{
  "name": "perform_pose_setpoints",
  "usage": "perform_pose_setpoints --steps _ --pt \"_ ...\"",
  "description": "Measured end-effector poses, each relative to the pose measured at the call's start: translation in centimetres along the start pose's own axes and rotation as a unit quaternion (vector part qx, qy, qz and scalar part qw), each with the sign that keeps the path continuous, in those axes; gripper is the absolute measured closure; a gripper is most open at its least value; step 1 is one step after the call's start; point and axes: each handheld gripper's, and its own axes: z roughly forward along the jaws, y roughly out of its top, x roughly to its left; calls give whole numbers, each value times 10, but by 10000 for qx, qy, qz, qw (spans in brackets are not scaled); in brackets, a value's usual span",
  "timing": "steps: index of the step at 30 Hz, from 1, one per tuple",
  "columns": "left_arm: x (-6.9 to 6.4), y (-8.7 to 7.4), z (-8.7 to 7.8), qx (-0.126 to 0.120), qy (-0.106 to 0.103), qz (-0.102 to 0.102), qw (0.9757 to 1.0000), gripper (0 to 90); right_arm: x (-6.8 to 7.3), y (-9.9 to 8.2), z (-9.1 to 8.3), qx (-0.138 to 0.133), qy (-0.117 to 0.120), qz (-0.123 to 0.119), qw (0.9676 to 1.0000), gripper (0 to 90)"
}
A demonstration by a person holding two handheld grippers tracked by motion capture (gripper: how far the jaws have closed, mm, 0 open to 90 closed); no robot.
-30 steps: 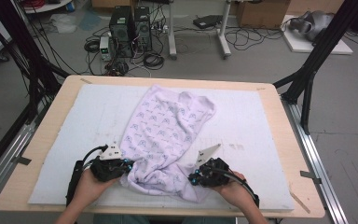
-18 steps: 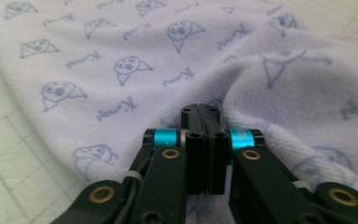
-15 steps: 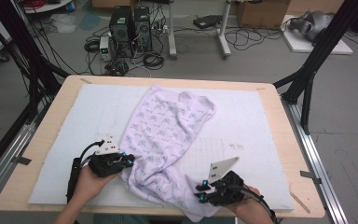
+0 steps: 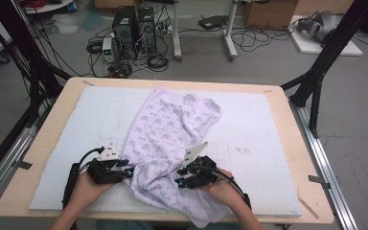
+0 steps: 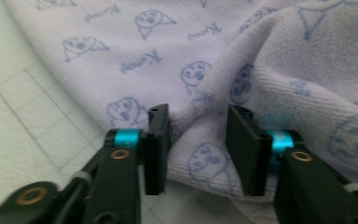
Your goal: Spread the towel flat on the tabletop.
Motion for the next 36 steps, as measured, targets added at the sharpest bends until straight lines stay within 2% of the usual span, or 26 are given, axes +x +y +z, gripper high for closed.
perform_pose_setpoints --steps 1,4,5,7,9,11,12,13,15,16,17,19,20,23,24,26,27,28,29,30,32,33,34,36 --pt "0 0 0 -1 11 -13 10000 764 1 -2 1 -107 89 20 9999 818" --pt "-1 1 -1 -19 38 27 10000 811 2 -2 -2 -98 52 -45 9999 851" --pt "-2 1 -2 -47 113 73 9999 823 6 -3 -10 -179 -55 -112 9998 855" --pt "-2 2 -3 -80 138 65 9999 828 9 -5 -22 -333 -93 -88 9994 855" --pt "0 3 -6 -177 148 -16 9997 829 10 -7 -29 -396 -160 -87 9990 855" --pt "2 5 -10 -321 211 -115 9992 831 13 -17 -48 -471 -331 19 9983 856" --pt "3 6 -12 -353 233 -124 9990 831 13 -17 -48 -471 -331 19 9983 856" --pt "3 7 -15 -444 270 -171 9985 833 15 -26 -63 -598 -455 129 9971 856" --pt "4 7 -16 -472 284 -187 9983 833 17 -36 -77 -673 -572 274 9957 856" --pt "4 8 -17 -483 290 -184 9982 833 17 -36 -77 -673 -572 274 9957 856" --pt "3 9 -18 -516 296 -185 9981 834 21 -45 -89 -751 -629 413 9943 857" --pt "2 11 -18 -525 307 -162 9980 834 24 -50 -94 -773 -643 479 9938 857" --pt "0 14 -17 -565 243 -147 9980 834 30 -58 -100 -732 -680 537 9935 858" --pt "-4 17 -14 -528 186 -102 9984 833 35 -66 -101 -623 -629 600 9943 857" --pt "-5 18 -12 -485 146 -49 9987 832 37 -69 -100 -500 -589 625 9950 855" --pt "-7 19 -10 -453 79 -49 9989 815 38 -71 -97 -430 -506 574 9961 823" --pt "-5 19 -12 -507 13 -127 9986 741 36 -66 -101 -586 -594 557 9950 759" --pt "-5 19 -12 -507 13 -127 9986 692 36 -66 -101 -586 -594 557 9950 759" --pt "-4 19 -14 -552 -24 -177 9983 692 33 -62 -104 -754 -640 546 9936 728" --pt "-4 19 -16 -583 -39 -174 9981 651 30 -58 -106 -851 -679 527 9927 711" --pt "-2 19 -18 -581 -19 -163 9982 611 21 -49 -104 -917 -752 450 9919 693" --pt "-1 19 -18 -555 -26 -156 9983 554 16 -44 -100 -843 -769 414 9926 693" --pt "-1 19 -17 -535 -42 -203 9984 554 10 -41 -93 -768 -793 298 9934 690" --pt "-2 19 -13 -415 -126 -136 9990 541 -2 -37 -77 -642 -756 275 9947 663"
